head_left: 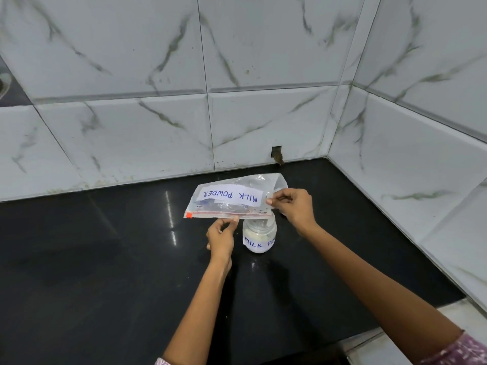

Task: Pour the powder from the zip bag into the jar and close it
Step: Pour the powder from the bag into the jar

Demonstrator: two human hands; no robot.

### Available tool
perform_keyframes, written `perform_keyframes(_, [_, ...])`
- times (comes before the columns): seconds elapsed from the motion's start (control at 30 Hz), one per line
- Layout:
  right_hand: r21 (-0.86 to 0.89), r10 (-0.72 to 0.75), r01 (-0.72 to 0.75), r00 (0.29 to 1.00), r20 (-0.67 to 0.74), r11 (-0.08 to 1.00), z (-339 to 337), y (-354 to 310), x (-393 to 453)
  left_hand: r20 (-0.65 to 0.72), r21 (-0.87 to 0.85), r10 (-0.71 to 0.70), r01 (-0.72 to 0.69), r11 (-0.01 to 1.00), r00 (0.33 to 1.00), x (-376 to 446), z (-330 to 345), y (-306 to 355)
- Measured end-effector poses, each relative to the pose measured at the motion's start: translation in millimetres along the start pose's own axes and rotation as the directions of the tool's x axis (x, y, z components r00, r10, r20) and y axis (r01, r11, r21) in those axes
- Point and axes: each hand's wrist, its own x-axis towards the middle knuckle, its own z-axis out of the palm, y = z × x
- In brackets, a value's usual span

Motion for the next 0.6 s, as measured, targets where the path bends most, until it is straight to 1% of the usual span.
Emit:
perform_keyframes(0.07, [0.030, 0.020, -0.018, 0.998, -0.061, 0.999, -6.9, -0.3, 6.4, -0.005, 0.004, -0.012, 0.012, 1.000, 1.000, 2.3, -2.7, -0.3])
perform_keyframes(0.1, [0.026, 0.022, -0.020, 0.998, -0.062, 0.999, -7.2, 0.8, 6.3, -0.002, 0.008, -0.012, 0.012, 1.000, 1.000, 2.9, -2.5, 0.4])
perform_keyframes(0.23, [0.007, 0.002, -0.002, 0.999, 0.042, 1.000, 7.1, 3.4, -5.1, 0.028, -0.027, 0.003, -0.003, 1.000, 1.000, -0.4, 2.5, 2.2])
perform_keyframes(0.37, [0.071, 0.046, -0.042, 0.997, -0.066, 0.997, -1.3, -0.6, 7.7, 0.007, -0.017, -0.008, 0.008, 1.000, 1.000, 0.2, -1.5, -1.0])
perform_keyframes(0.43, [0.073, 0.049, -0.047, 0.998, -0.025, 0.996, -1.0, -1.0, 8.2, -0.001, -0.029, -0.022, 0.021, 0.999, 1.000, -0.4, -2.2, 0.4])
perform_keyframes(0.5, [0.095, 0.052, -0.057, 0.997, 0.057, 0.994, 4.6, 0.9, 3.2, 0.003, -0.061, -0.034, 0.034, 0.998, 0.999, -1.7, -0.7, 1.5])
perform_keyframes(0.6, [0.157, 0.089, -0.104, 0.991, 0.101, 0.982, 5.0, 9.4, -4.2, 0.041, -0.162, -0.053, 0.059, 0.985, 0.998, -6.6, 0.1, 2.6])
